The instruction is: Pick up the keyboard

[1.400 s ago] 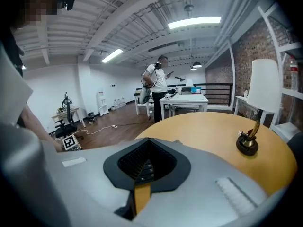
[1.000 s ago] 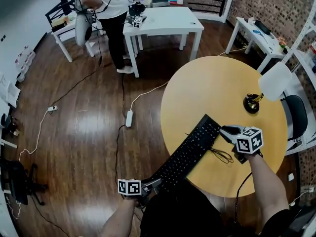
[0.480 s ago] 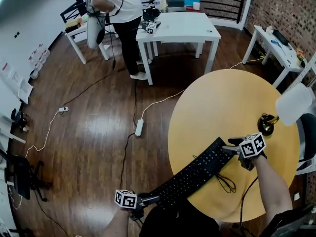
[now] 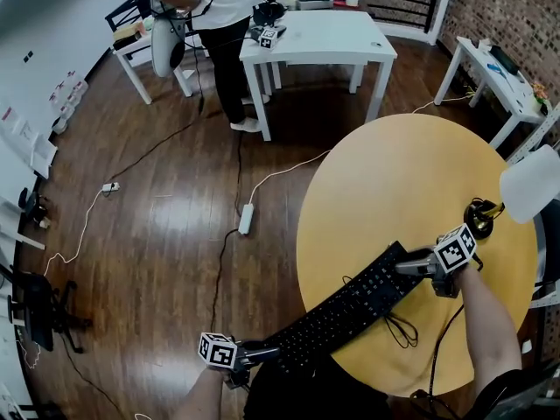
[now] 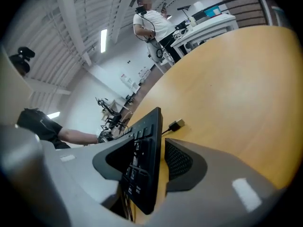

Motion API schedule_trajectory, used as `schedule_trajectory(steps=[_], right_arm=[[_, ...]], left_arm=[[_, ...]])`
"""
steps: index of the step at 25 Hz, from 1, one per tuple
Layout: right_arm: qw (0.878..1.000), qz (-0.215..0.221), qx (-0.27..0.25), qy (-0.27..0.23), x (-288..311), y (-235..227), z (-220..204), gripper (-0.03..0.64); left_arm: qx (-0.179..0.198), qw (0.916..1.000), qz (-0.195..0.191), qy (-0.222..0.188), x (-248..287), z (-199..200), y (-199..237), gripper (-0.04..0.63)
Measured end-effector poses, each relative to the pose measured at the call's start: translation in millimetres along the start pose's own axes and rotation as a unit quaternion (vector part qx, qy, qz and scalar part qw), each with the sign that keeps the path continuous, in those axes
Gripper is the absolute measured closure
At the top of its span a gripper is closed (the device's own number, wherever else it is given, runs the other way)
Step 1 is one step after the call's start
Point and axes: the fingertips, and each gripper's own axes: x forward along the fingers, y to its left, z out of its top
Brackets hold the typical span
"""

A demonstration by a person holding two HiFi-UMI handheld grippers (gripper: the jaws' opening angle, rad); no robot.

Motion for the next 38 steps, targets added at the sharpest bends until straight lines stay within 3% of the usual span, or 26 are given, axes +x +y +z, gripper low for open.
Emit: schedule_trajectory(steps=[5,7,8,14,18,21,24,28,33,36,38], right_arm=[[0.995,0.074,0.035,-0.056,-5.2,19.6,16.5,0.491],[0.994,0.074,0.044,-0.066,-9.6,27.3,14.6,0.5],[0.994,0.075,0.043,-0.069,-13.1,33.9,12.0,0.502],[0.99,0.081,0.031,-0.116,-43.6,84.6,21.1,0.506],[0.983,0.088,0.027,-0.161,-71.8,120.0,29.8,0.505],[0.973,0.103,0.023,-0.208,-87.9,152.4,36.1,0.505],[0.965,0.091,-0.001,-0.245,-105.5,172.4,40.4,0.506],[0.945,0.107,-0.003,-0.308,-124.6,209.9,48.5,0.502],[0.932,0.107,-0.016,-0.346,-161.2,247.7,55.5,0.502],[0.928,0.105,-0.031,-0.357,-172.2,271.0,61.7,0.502],[0.926,0.101,-0.039,-0.362,-179.3,285.4,65.7,0.502]], left_arm=[[-0.015,0.9998,-0.01,-0.01,5.2,-1.8,5.2,0.319],[-0.009,0.9999,0.006,-0.01,1.8,-5.7,1.6,0.325],[-0.004,0.9998,0.016,-0.008,-1.4,-9.0,-1.1,0.247],[0.025,0.998,0.027,-0.052,-37.1,24.0,-48.2,0.259],[0.055,0.9969,0.023,-0.051,-56.2,52.7,-92.1,0.262],[0.076,0.995,0.023,-0.062,-79.0,74.9,-120.4,0.262],[0.116,0.9905,0.031,-0.068,-99.8,106.8,-159.0,0.268],[0.138,0.9858,0.022,-0.093,-121.0,139.1,-203.5,0.272],[0.169,0.9815,0.006,-0.09,-126.8,164.8,-254.0,0.278],[0.183,0.98,0.025,-0.075,-138.8,171.7,-257.6,0.279],[0.193,0.9778,0.013,-0.081,-145.1,178.9,-271.1,0.278]])
